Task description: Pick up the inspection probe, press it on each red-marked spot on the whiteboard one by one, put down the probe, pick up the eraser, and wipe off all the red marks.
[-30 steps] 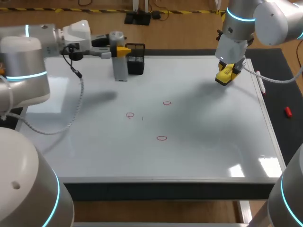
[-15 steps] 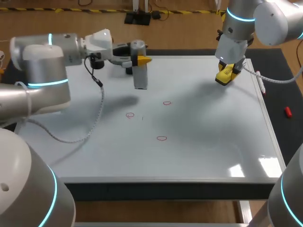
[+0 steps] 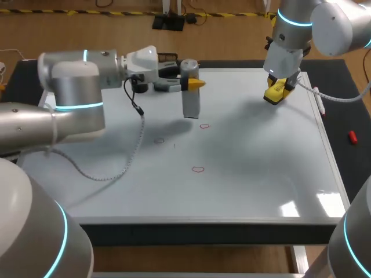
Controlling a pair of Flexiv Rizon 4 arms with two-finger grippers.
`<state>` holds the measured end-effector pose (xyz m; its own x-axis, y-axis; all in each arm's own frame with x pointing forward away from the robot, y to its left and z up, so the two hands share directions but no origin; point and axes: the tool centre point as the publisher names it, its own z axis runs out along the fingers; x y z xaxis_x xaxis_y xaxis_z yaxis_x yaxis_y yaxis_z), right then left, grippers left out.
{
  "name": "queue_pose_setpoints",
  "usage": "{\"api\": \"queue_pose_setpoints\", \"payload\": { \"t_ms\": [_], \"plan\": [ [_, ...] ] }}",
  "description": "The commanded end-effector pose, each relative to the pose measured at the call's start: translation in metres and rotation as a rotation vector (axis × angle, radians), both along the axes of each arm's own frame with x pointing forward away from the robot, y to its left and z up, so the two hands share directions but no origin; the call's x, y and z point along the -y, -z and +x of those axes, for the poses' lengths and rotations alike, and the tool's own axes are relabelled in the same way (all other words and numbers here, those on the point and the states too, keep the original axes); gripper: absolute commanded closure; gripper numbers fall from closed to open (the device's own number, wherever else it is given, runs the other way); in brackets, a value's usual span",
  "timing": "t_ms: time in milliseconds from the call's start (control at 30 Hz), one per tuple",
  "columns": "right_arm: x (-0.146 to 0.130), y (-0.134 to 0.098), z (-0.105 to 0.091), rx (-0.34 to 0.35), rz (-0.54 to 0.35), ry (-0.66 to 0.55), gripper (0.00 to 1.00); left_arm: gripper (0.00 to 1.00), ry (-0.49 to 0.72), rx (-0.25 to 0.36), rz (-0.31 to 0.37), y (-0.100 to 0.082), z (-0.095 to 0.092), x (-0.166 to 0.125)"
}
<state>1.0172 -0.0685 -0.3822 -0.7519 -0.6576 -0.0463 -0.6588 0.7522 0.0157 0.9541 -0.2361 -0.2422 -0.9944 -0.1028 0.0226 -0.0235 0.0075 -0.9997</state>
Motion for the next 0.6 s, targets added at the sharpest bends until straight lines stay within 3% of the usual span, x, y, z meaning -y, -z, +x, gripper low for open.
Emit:
{"api": "queue_pose_setpoints", "payload": {
  "t_ms": [33,600],
  "plan": [
    [0.000,-0.001,0.000,-0.001,-0.004,-0.002,1.00,1.00,0.015,0.004,-0.002,0.006,0.003,0.009],
    [0.000,-0.001,0.000,-0.001,-0.004,-0.002,1.00,1.00,0.083,0.014,-0.011,0.020,-0.011,0.033]
  ]
}}
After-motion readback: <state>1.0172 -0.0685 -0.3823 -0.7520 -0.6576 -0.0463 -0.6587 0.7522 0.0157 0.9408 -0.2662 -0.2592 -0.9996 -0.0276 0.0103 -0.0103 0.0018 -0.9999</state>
